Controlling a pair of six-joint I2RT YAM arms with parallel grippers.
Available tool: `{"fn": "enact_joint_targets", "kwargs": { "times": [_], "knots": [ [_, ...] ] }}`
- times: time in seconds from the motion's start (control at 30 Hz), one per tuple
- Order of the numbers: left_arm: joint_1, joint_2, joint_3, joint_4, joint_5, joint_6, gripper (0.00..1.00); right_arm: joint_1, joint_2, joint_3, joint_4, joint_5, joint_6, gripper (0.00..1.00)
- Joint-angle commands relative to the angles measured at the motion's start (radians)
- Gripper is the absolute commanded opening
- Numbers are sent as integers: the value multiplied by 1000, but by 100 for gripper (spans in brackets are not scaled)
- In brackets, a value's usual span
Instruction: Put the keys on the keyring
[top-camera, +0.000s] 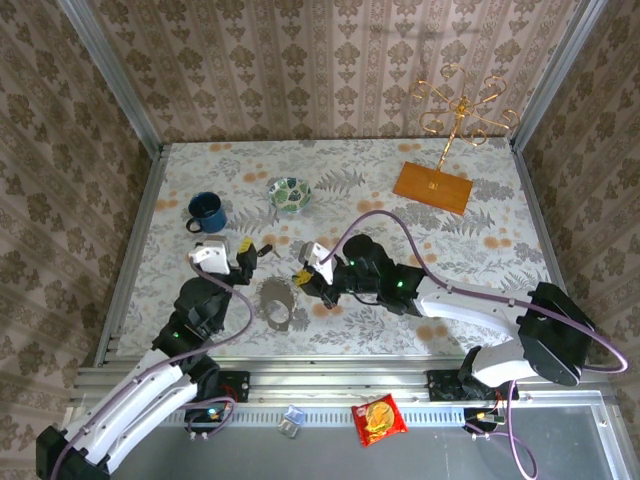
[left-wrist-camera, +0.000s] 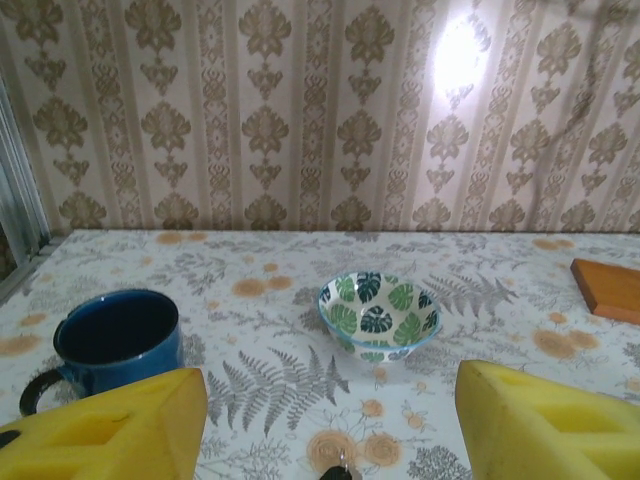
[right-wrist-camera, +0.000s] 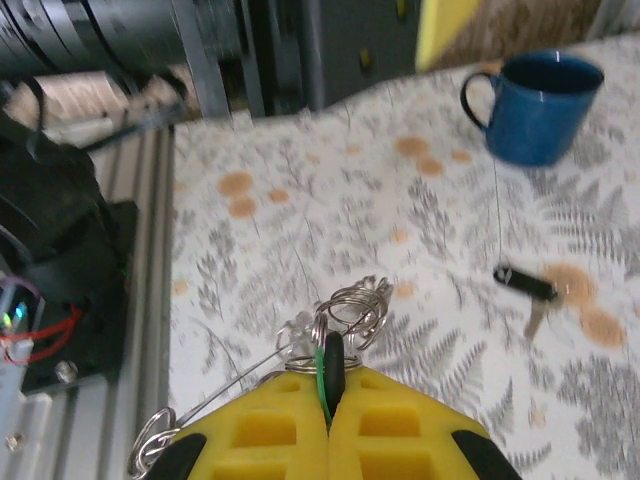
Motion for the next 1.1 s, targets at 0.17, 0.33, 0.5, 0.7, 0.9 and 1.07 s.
{"fn": "enact_joint_targets", "kwargs": {
  "times": [0.17,0.33,0.5,0.7,0.9,1.07],
  "knots": [
    [22,117,40,7,90,-56,67,-139,-3,-33,-299,97,-261,0],
    [25,187,50,31,141,-65,68,-184,32,-25,-456,214,-387,0],
    [28,223,58,40,154,-65,68,-205,49,-7,-524,262,-435,0],
    [32,254,62,29,202,-85,68,-206,154,46,-582,412,-483,10],
    [34,284,88,-7,250,-88,68,-206,186,103,-624,483,-481,35],
    [35,306,117,-38,285,-81,68,-211,46,149,-654,334,-233,45]
  ]
}}
